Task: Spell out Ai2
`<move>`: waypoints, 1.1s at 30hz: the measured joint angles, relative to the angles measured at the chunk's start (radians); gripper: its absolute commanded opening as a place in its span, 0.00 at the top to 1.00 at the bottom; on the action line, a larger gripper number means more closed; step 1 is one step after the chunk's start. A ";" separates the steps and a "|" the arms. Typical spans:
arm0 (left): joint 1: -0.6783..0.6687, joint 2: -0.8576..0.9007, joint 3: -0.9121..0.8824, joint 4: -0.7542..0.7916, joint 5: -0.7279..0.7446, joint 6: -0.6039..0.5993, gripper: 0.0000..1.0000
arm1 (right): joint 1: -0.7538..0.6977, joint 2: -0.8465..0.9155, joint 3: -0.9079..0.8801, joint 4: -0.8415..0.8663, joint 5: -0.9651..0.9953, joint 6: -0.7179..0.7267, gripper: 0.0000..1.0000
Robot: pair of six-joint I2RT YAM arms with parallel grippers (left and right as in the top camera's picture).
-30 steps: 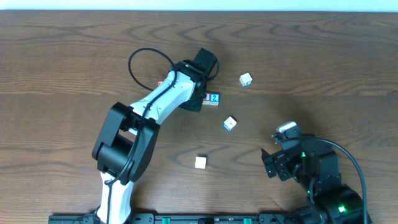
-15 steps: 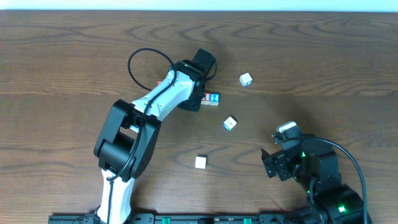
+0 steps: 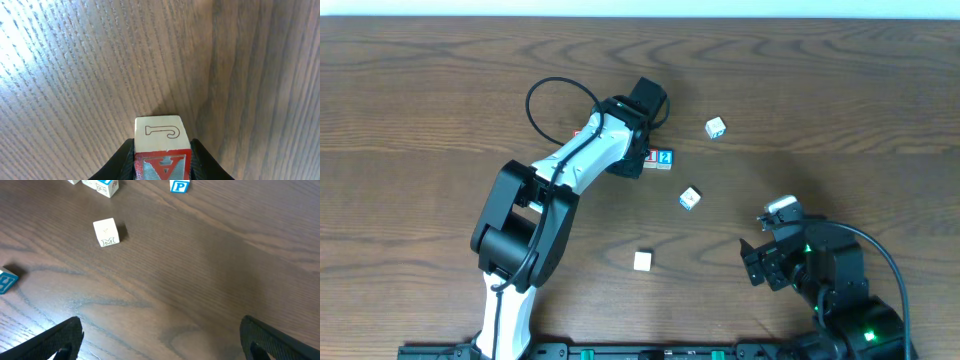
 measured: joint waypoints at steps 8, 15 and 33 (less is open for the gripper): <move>0.019 0.000 0.002 -0.017 0.034 -0.049 0.94 | 0.000 0.000 0.000 0.000 0.000 0.000 0.01; 0.035 0.000 0.003 -0.018 0.060 -0.110 0.94 | 0.000 0.000 0.000 0.000 0.000 0.000 0.01; 0.054 0.000 0.003 -0.003 0.082 -0.235 0.94 | 0.000 0.000 0.000 0.000 0.000 0.000 0.01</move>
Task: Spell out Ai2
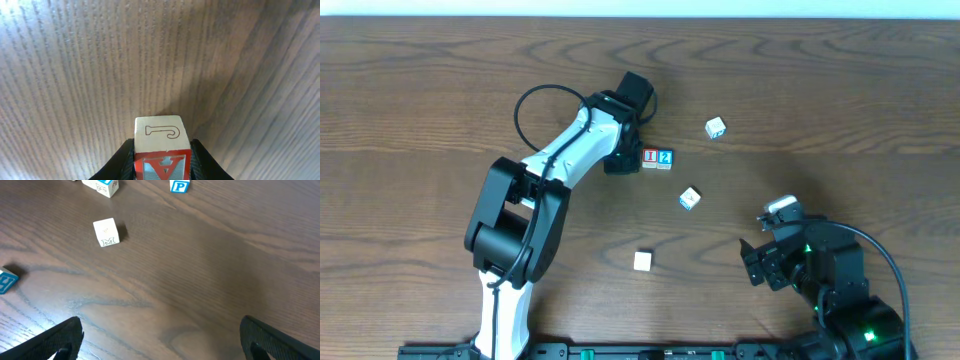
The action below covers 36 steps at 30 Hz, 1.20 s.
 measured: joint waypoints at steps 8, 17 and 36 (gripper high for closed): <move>0.007 0.000 0.000 0.020 -0.005 0.000 0.94 | 0.000 0.000 0.000 0.000 0.000 0.000 0.01; 0.007 0.000 0.000 0.022 -0.005 0.000 0.70 | 0.000 0.000 0.000 0.000 0.000 0.000 0.01; 0.007 0.000 0.000 0.021 -0.012 0.000 0.61 | 0.000 0.000 0.000 0.000 0.000 0.000 0.01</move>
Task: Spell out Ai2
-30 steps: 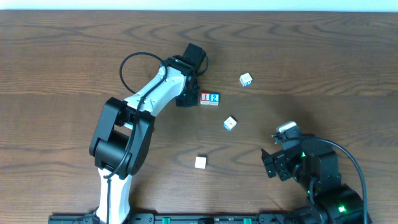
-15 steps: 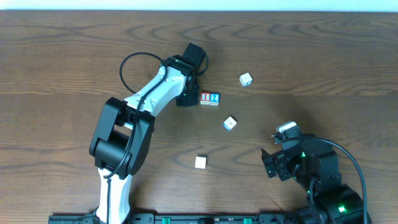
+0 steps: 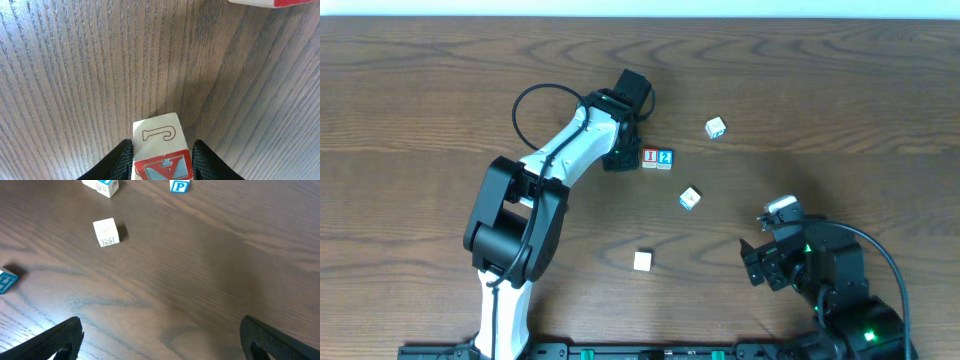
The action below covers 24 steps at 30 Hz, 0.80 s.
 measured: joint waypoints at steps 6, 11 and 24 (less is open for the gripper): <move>0.000 0.000 0.000 -0.022 0.000 0.000 0.61 | 0.000 0.000 0.000 0.000 0.000 0.000 0.01; 0.000 0.000 0.000 -0.037 0.000 0.000 0.60 | 0.000 0.000 0.000 0.000 0.000 0.000 0.01; 0.008 0.000 0.000 -0.060 0.001 0.000 0.59 | 0.000 0.000 0.000 0.000 0.000 0.000 0.01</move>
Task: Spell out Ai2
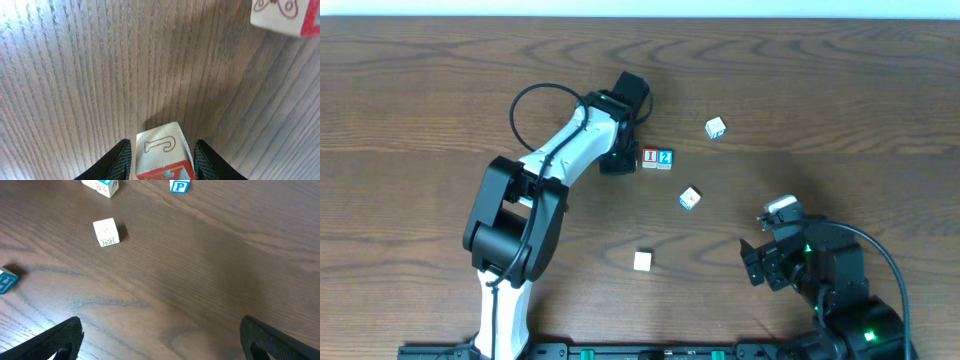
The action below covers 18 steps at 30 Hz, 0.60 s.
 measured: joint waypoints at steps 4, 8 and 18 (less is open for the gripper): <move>0.010 0.000 0.000 -0.003 0.000 0.000 0.58 | 0.000 0.000 0.000 0.000 0.000 0.000 0.01; 0.013 0.000 0.000 -0.008 0.007 0.000 0.58 | 0.000 0.000 0.000 0.000 0.000 0.000 0.01; 0.013 0.000 0.000 -0.032 0.016 0.000 0.59 | 0.000 0.000 0.000 0.000 0.000 0.000 0.01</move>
